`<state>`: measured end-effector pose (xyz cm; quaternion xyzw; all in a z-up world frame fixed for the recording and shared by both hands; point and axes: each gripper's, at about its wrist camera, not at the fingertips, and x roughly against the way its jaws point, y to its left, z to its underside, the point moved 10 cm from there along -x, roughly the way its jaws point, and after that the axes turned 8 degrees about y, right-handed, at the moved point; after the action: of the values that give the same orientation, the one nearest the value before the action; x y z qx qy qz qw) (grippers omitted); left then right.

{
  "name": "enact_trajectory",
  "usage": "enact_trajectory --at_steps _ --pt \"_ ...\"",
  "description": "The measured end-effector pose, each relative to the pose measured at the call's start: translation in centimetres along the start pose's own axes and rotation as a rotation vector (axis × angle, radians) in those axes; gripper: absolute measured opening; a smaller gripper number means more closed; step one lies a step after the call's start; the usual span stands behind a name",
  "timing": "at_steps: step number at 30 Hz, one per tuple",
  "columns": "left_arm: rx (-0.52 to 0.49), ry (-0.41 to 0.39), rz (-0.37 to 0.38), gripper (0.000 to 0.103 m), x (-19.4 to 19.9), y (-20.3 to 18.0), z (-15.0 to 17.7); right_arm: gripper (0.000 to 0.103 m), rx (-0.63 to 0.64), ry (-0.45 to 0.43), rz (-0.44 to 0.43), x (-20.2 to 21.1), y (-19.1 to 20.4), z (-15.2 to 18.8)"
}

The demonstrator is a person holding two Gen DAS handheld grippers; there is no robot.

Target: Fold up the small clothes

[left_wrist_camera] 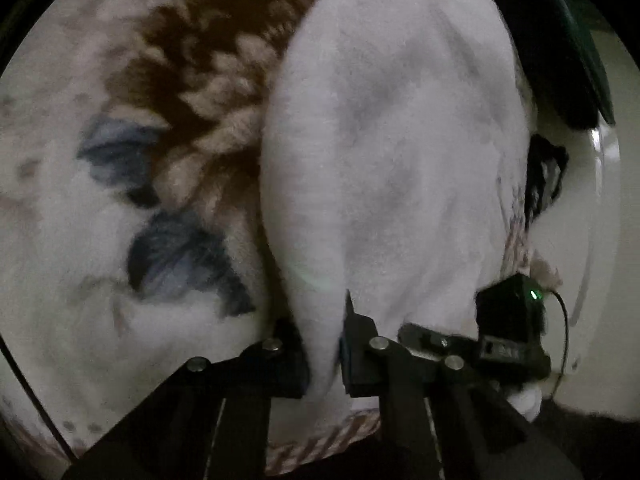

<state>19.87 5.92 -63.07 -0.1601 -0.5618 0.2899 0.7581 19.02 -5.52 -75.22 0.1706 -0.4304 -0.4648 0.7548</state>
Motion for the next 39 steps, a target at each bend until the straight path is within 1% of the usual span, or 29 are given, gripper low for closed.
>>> enact_trajectory --at_steps 3,6,8,10,11,12,13,14,16,18,20,22,23,24,25,26,28,29,30,31,32,34,35,37,38,39 --pt "-0.017 -0.030 -0.008 0.009 1.4 -2.3 0.0 0.017 0.028 -0.030 -0.014 1.3 2.1 0.8" --pt "-0.031 -0.077 0.037 0.009 4.0 -5.3 -1.3 0.016 0.069 -0.063 -0.036 3.4 5.3 1.4" --pt "-0.049 -0.130 0.069 0.009 6.9 -7.2 -3.4 0.016 0.100 -0.101 -0.049 5.1 8.2 0.9" --pt "-0.056 -0.179 0.109 0.009 9.3 -9.1 -6.3 0.016 0.129 -0.148 -0.074 7.9 10.9 -0.7" --pt "-0.062 -0.207 0.134 0.009 10.5 -10.3 -8.5 0.016 0.144 -0.181 -0.080 9.8 12.7 -2.3" --pt "-0.072 -0.238 0.156 0.009 11.6 -11.6 -10.9 0.016 0.156 -0.204 -0.089 10.8 14.0 -3.6" --pt "-0.081 -0.257 0.160 0.009 12.0 -12.5 -12.6 0.016 0.167 -0.227 -0.097 11.7 15.5 -5.1" --pt "-0.102 -0.284 0.161 0.009 12.7 -13.5 -15.2 0.016 0.180 -0.266 -0.097 13.1 17.3 -7.6" --pt "-0.125 -0.322 0.158 0.009 13.3 -15.2 -19.4 0.016 0.199 -0.318 -0.090 15.2 20.2 -12.3" --pt "-0.136 -0.334 0.153 0.010 13.2 -16.9 -23.7 0.016 0.200 -0.350 -0.093 17.9 22.1 -17.1" --pt "-0.116 -0.321 0.168 0.012 12.9 -17.3 -27.4 0.016 0.206 -0.375 -0.071 19.8 24.3 -21.8" --pt "-0.074 -0.292 0.214 0.013 12.3 -17.4 -30.2 0.016 0.204 -0.351 -0.081 20.7 25.8 -25.1" --pt "-0.055 -0.278 0.248 0.014 12.3 -17.2 -31.5 0.020 0.190 -0.345 -0.064 20.9 26.5 -26.8" --pt "-0.039 -0.277 0.273 0.017 12.5 -17.0 -32.5 0.020 0.177 -0.331 -0.063 21.0 27.3 -28.3" --pt "-0.032 -0.285 0.290 0.018 12.9 -16.8 -32.9 0.020 0.164 -0.320 -0.073 21.4 28.0 -29.3" --pt "-0.022 -0.298 0.318 0.019 13.5 -16.7 -33.7 0.021 0.148 -0.321 -0.096 22.5 28.4 -30.6" --pt "-0.003 -0.332 0.357 0.030 14.6 -16.3 -34.5 0.022 0.147 -0.322 -0.125 23.3 29.5 -31.6" --pt "0.009 -0.349 0.380 0.032 15.4 -16.0 -34.8 0.026 0.148 -0.328 -0.125 23.8 30.0 -31.9" --pt "0.014 -0.361 0.385 0.037 15.9 -15.7 -35.1 0.030 0.150 -0.334 -0.124 23.9 30.2 -31.9" --pt "0.015 -0.376 0.383 0.039 16.4 -15.3 -35.1 0.033 0.152 -0.341 -0.129 24.2 30.2 -31.7" --pt "0.004 -0.388 0.355 0.040 16.7 -15.0 -34.9 0.037 0.149 -0.348 -0.138 24.4 30.4 -31.9" --pt "-0.024 -0.400 0.280 0.041 16.8 -14.5 -34.5 0.038 0.156 -0.365 -0.148 25.5 29.8 -31.5" --pt "-0.046 -0.401 0.235 0.041 16.5 -14.2 -34.1 0.039 0.165 -0.381 -0.138 26.1 29.6 -31.3" --pt "-0.080 -0.393 0.154 0.041 15.5 -13.9 -33.4 0.046 0.185 -0.397 -0.111 27.1 29.1 -30.8" --pt "-0.097 -0.385 0.102 0.041 14.8 -13.7 -33.1 0.051 0.206 -0.420 -0.078 28.1 28.5 -30.5" --pt "-0.117 -0.376 0.055 0.041 14.2 -13.7 -32.8 0.053 0.222 -0.435 -0.047 28.4 28.2 -30.4"
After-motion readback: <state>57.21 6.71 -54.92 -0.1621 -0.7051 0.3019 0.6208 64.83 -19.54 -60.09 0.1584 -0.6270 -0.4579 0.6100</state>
